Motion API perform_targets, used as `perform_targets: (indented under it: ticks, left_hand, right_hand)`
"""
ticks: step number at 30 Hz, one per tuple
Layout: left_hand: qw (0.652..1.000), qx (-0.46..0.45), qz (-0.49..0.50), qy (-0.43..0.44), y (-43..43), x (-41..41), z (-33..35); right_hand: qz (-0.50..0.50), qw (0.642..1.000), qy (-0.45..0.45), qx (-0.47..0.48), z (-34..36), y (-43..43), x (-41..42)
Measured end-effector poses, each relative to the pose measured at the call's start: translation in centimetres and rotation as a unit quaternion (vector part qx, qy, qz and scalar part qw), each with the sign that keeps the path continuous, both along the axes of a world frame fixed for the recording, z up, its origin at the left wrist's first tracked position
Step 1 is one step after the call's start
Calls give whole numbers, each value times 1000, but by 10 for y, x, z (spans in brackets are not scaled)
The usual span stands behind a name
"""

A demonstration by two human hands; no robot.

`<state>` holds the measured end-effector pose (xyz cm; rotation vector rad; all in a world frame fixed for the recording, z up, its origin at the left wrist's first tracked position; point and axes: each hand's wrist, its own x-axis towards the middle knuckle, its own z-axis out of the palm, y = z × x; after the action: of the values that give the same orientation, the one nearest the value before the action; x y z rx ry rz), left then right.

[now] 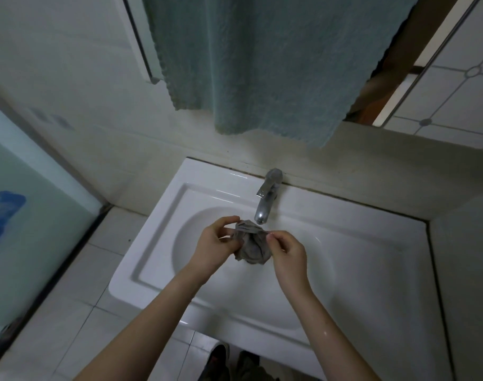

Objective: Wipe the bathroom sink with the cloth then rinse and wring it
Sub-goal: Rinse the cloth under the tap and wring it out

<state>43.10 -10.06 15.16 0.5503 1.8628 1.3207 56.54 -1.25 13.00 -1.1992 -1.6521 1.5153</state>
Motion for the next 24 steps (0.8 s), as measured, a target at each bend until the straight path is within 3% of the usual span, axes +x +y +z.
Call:
perform_targets:
  ticks: [5, 10, 14, 18, 22, 24]
  left_hand:
    - [995, -31, -49, 76, -4, -1, -9]
    - [993, -5, -116, 36, -10, -8, -14]
    - [994, 43, -96, -3, -14, -9, -3]
    - [990, -34, -117, -72, -1, -8, 20]
    - [988, -10, -151, 29, -5, -1, 11]
    - [986, 3, -162, 25, -4, -2, 9]
  right_hand:
    - [24, 994, -96, 52, -11, 13, 9]
    - [-1, 1000, -6, -15, 1, 23, 21]
    - [32, 998, 32, -44, 14, 29, 30]
    - [89, 995, 40, -27, 28, 31, 28]
    - [153, 988, 34, 2, 38, 28, 21]
    - [173, 984, 36, 5, 43, 31, 23]
